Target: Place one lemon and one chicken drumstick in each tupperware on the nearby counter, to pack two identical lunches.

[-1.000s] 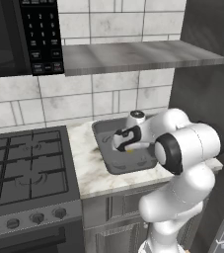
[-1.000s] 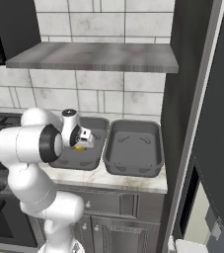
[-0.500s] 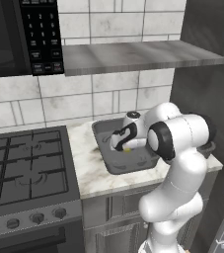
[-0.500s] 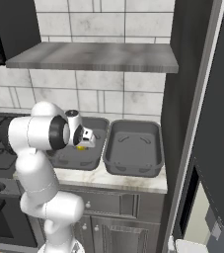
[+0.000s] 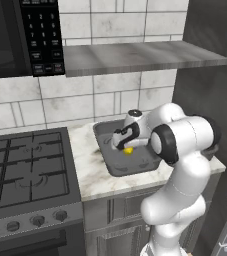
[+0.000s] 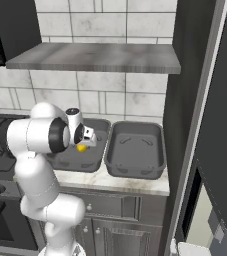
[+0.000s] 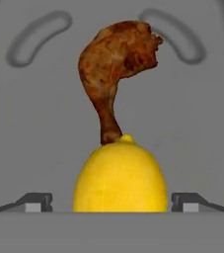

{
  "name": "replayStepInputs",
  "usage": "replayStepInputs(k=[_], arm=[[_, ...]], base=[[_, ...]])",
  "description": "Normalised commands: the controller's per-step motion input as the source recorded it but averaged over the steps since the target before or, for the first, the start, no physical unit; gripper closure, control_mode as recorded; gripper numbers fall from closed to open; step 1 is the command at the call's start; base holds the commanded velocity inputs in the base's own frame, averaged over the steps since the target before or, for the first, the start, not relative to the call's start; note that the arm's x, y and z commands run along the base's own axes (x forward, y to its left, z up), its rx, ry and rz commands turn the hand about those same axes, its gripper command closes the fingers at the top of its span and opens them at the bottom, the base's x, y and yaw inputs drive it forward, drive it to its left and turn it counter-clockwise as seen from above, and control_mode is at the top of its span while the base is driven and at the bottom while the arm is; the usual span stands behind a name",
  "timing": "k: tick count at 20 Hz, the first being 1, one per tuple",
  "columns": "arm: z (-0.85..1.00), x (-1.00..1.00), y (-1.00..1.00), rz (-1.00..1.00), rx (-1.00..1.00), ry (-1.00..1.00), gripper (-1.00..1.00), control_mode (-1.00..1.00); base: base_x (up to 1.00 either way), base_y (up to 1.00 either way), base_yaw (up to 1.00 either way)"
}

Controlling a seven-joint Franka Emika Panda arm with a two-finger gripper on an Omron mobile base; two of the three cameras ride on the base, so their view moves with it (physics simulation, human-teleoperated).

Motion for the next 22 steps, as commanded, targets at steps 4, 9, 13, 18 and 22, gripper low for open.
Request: replayStepInputs(k=[4, 9, 13, 18, 22], arm=[[0.36, -0.06, 0.01, 0.00, 0.00, -0.01, -1.00, -1.00], [0.69, -0.82, -0.16, 0.00, 0.00, -0.06, -1.00, -1.00], [0.68, -1.00, -0.29, 0.00, 0.00, -0.11, -1.00, -1.00], [0.81, -1.00, -0.22, 0.00, 0.00, -0.19, -1.00, -1.00], [0.81, -1.00, -0.17, 0.00, 0.00, -0.28, -1.00, -1.00]], base=[[0.00, 0.00, 0.00], [0.00, 0.00, 0.00], [0.00, 0.00, 0.00], [0.00, 0.00, 0.00], [0.00, 0.00, 0.00]])
